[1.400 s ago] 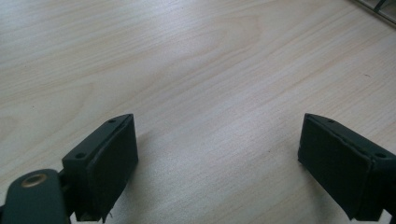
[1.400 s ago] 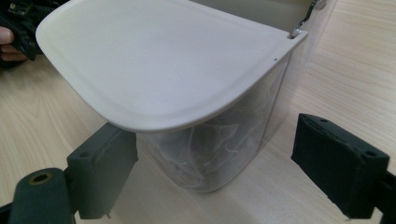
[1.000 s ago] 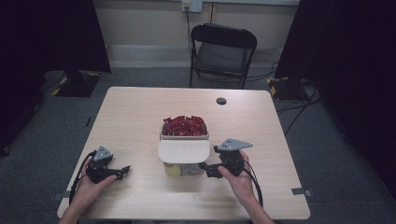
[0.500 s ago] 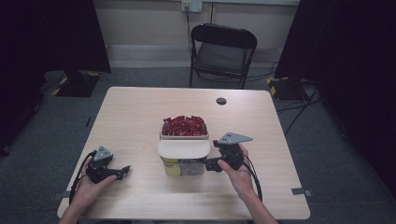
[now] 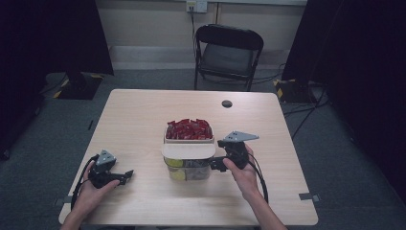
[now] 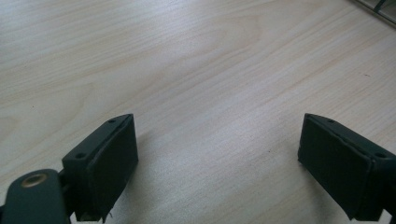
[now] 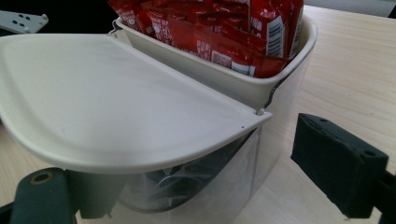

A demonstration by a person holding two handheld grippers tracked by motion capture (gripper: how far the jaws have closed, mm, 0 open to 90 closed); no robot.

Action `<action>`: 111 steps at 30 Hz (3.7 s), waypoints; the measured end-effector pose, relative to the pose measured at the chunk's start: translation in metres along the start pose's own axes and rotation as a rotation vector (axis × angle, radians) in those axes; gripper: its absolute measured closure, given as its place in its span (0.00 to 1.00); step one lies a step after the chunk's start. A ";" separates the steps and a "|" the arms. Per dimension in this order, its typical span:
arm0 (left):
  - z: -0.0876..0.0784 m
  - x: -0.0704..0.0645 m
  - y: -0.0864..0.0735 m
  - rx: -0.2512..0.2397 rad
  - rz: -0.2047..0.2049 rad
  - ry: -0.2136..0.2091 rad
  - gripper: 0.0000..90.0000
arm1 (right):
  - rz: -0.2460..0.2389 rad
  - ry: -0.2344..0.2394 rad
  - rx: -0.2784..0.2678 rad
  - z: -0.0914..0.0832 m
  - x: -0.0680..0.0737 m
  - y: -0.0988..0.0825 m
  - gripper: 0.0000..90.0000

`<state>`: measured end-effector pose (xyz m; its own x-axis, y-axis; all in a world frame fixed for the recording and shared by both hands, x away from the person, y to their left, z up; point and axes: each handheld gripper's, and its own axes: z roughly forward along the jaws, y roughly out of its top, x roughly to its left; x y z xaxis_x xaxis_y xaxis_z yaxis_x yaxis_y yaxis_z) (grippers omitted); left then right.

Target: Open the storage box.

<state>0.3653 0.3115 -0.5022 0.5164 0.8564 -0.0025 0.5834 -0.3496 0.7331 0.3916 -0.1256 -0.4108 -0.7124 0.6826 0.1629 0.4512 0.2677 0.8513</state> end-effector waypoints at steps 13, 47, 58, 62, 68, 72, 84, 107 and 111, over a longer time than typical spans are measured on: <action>0.000 0.000 0.000 0.000 -0.001 0.000 0.13 | 0.004 -0.003 -0.009 0.005 -0.007 0.007 0.15; 0.000 0.000 0.000 0.000 0.000 0.000 0.13 | 0.002 0.017 -0.023 0.012 -0.012 0.021 0.15; 0.000 0.000 0.000 0.000 -0.001 -0.001 0.13 | 0.005 0.017 -0.027 0.015 -0.016 0.024 0.14; 0.000 0.000 0.000 0.000 0.000 0.000 0.13 | 0.006 0.012 -0.029 0.016 -0.017 0.027 0.15; 0.000 0.000 0.000 0.000 0.000 0.000 0.13 | 0.014 0.013 -0.036 0.018 -0.020 0.031 0.15; 0.000 0.000 0.000 0.000 -0.001 0.000 0.13 | 0.018 0.011 -0.040 0.019 -0.021 0.032 0.15; 0.000 0.000 0.000 -0.002 0.006 -0.001 0.13 | 0.028 0.028 -0.041 0.027 -0.025 0.036 0.14; -0.019 -0.031 0.043 -0.163 0.070 -0.097 0.21 | 0.022 0.035 -0.026 0.029 -0.026 0.035 0.13; -0.023 -0.038 0.049 -0.179 0.066 -0.135 0.21 | 0.016 0.033 -0.023 0.029 -0.026 0.036 0.13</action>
<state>0.3601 0.2704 -0.4506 0.6356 0.7713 -0.0326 0.4311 -0.3196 0.8438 0.4416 -0.1139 -0.3985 -0.7225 0.6639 0.1929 0.4505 0.2405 0.8598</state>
